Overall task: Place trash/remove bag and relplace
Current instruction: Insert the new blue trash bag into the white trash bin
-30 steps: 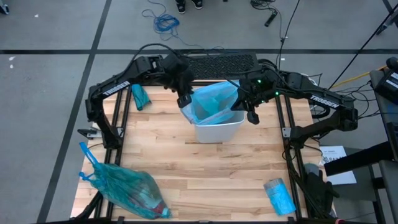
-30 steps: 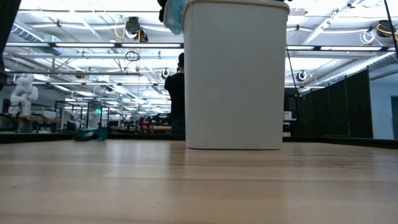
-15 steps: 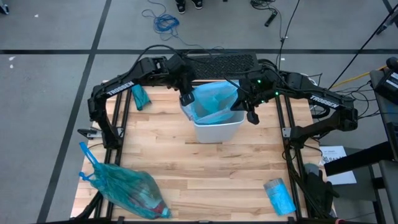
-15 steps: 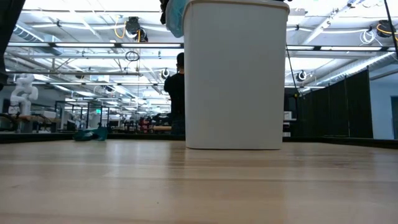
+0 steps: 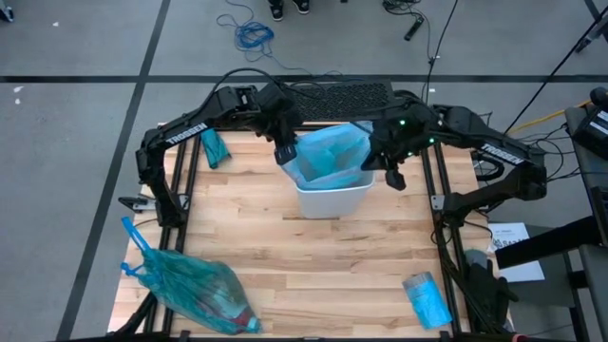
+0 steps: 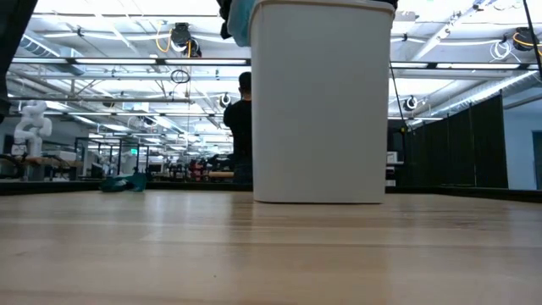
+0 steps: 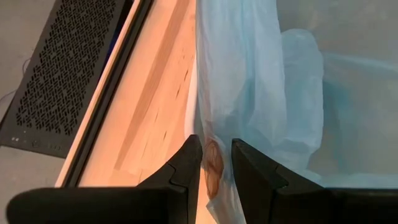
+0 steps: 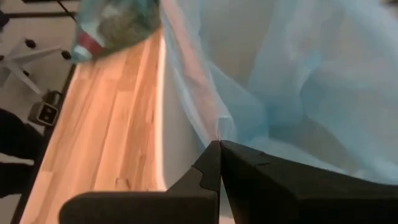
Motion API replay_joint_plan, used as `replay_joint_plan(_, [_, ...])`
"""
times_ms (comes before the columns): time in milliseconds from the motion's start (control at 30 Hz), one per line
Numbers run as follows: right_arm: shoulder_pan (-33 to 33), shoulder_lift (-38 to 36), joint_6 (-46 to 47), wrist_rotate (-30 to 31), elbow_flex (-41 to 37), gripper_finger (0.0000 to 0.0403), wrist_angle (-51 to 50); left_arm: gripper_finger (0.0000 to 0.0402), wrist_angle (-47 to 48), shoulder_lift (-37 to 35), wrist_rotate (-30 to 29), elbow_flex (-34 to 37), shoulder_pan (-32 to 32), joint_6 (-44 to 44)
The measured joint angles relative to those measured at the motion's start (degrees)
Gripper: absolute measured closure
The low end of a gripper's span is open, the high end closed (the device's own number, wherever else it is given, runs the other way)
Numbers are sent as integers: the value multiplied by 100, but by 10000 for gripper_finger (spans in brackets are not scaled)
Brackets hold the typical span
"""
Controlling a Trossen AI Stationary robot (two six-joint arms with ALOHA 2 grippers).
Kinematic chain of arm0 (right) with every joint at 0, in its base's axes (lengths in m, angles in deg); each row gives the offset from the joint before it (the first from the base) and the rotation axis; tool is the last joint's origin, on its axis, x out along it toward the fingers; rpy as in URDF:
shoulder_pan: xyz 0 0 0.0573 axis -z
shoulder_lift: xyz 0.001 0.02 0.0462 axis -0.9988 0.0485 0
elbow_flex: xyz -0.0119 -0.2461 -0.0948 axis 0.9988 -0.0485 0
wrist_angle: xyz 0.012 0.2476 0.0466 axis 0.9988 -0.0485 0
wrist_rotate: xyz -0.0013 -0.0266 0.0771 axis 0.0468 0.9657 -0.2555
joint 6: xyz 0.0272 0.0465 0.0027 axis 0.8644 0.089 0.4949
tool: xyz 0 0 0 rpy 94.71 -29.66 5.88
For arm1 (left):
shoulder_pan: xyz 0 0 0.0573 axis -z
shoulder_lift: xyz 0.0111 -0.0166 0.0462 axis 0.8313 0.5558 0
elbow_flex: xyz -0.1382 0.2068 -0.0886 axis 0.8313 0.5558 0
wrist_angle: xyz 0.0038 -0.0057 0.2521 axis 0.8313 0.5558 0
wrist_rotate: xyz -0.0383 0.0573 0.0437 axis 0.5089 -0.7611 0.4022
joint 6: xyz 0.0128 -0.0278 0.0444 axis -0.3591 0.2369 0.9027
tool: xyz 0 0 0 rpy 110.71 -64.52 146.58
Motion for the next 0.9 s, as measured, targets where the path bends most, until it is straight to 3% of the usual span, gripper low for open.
replay_joint_plan(200, [-4,-28,6,-233,525,403,-473,313,-8,7,19,0,-1,-7])
replay_joint_plan(367, [-4,-20,52,-504,542,403,-1000,313,-12,7,21,2,-1,-16])
replay_joint_plan(900, [-367,329,11,-1026,512,403,-1248,313,-69,13,26,11,-1,-150])
